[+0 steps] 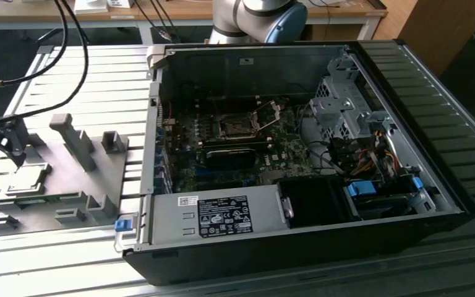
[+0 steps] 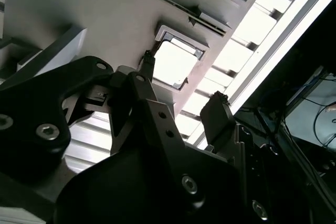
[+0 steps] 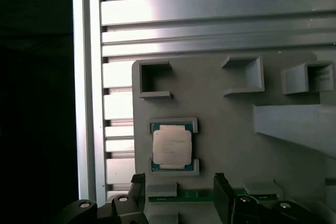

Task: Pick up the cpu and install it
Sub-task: 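Pick up the cpu and move it towards the insertion slot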

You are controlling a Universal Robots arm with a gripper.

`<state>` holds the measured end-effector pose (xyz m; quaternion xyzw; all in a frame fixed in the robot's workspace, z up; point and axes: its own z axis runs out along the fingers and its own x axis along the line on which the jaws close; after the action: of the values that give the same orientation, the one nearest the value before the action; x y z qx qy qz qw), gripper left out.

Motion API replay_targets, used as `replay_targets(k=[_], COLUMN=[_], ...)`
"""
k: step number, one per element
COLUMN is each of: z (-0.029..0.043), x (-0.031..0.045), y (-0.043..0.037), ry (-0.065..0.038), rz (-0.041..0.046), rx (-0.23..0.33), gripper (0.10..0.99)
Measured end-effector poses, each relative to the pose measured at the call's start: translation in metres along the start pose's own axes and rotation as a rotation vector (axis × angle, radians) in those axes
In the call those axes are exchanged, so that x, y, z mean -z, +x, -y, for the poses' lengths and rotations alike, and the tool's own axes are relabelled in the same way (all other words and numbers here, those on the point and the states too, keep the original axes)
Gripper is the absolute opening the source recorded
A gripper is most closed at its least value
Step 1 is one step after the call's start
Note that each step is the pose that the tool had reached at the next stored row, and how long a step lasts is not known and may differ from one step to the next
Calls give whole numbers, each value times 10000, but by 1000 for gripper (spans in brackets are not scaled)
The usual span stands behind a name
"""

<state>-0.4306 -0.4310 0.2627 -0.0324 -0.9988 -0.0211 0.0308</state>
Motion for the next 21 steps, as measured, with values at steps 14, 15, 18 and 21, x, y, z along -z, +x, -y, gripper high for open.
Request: replay_targets(k=[14,15,18,21], z=[8,9,12,15], x=[-187,-206,-260,-305], y=[-11,-12,-16,-19], ry=[-334,-333,-341,-365], rz=[61,60,57,57], rx=[40,49,72,74], gripper=[702,702,702,702])
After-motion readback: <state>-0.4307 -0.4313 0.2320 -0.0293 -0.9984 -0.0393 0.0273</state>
